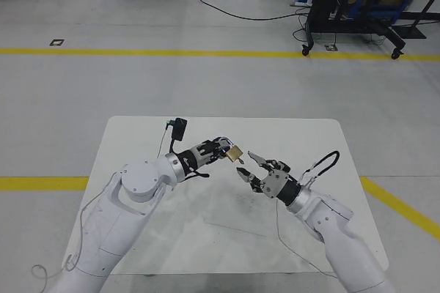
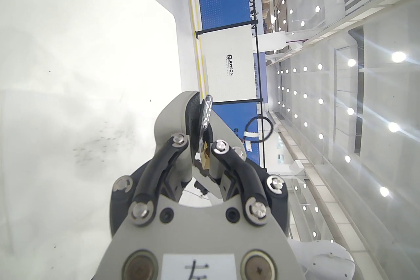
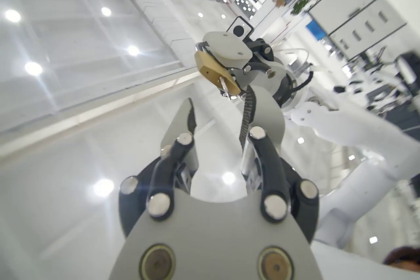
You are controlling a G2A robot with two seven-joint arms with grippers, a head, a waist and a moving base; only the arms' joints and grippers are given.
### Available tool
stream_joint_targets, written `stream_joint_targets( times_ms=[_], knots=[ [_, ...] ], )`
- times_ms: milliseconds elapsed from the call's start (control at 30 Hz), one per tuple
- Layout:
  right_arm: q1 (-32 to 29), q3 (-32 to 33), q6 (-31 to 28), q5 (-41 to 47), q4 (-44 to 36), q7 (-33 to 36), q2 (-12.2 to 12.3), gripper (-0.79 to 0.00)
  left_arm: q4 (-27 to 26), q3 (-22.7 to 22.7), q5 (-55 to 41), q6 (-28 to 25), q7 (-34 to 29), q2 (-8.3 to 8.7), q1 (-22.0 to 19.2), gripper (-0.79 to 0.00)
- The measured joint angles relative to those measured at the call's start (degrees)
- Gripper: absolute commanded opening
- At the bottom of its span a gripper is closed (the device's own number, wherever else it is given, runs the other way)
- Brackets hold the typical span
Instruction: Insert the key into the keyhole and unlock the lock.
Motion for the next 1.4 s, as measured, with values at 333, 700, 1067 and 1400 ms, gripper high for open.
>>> stream_joint_targets(
  times_ms=[333, 700, 1067, 1400],
  knots=[
    [-11.7, 14.1, -15.3, -11.2, -9.0, -3.1, 1.2, 0.0, 0.2, 3.7, 6.9, 1.9, -2.6, -0.05, -1.2, -0.785],
    [-16.1, 18.8, -21.3, -11.9, -11.0, -3.5, 1.2, 0.0, 5.3, 18.5, 21.1, 8.8, -10.1, -2.16, -7.9, -0.785],
    [-16.1, 18.8, -21.3, -11.9, -11.0, -3.5, 1.2, 0.0, 8.9, 21.8, 23.3, 11.8, -14.1, -3.46, -11.5, -0.366],
    [-16.1, 18.8, -21.3, -11.9, -11.0, -3.5, 1.2, 0.0, 8.9, 19.0, 21.4, 9.7, -12.7, -3.51, -11.1, 0.0]
  ],
)
